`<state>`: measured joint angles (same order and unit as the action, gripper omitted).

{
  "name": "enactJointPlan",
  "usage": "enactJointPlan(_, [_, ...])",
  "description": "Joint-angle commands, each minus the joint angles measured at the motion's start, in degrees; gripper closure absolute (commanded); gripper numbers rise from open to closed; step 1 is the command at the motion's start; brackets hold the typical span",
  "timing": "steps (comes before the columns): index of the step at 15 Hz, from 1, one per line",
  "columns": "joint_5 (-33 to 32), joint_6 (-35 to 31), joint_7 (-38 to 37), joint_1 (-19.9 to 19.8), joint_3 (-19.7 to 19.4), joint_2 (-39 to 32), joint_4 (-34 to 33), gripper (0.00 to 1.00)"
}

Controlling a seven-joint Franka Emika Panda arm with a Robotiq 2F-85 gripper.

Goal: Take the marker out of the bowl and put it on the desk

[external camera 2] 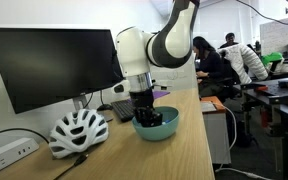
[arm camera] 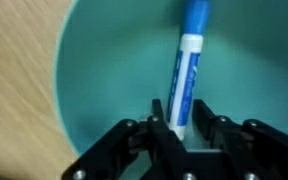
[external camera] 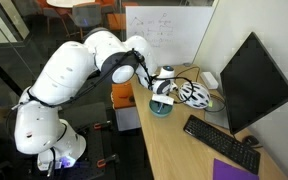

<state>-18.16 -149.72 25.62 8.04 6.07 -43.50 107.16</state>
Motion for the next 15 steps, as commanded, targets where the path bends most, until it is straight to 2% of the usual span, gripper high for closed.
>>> enactJointPlan(1, [-0.8, 2.8, -1.1, 0.1, 0.2, 0.1, -1.3, 0.91])
enactJointPlan(2, [0.8, 3.9, 0.0, -1.3, 1.7, 0.9, -0.6, 0.99])
enactJointPlan(4, [0.3, 4.4, -1.2, -0.6, 1.3, 3.4, 1.3, 0.95])
enactJointPlan(10, [0.5, 4.9, -1.6, -0.7, 2.3, 13.6, 7.1, 0.95])
enactJointPlan(11, [-0.2, 4.2, -3.5, -0.1, 1.2, 15.3, 8.1, 0.95])
enactJointPlan(14, [0.5, 3.7, -4.1, -2.2, 0.2, 19.1, 11.2, 0.95])
enactJointPlan(15, [1.3, 3.2, -1.6, -4.2, 0.4, 19.6, 12.1, 0.95])
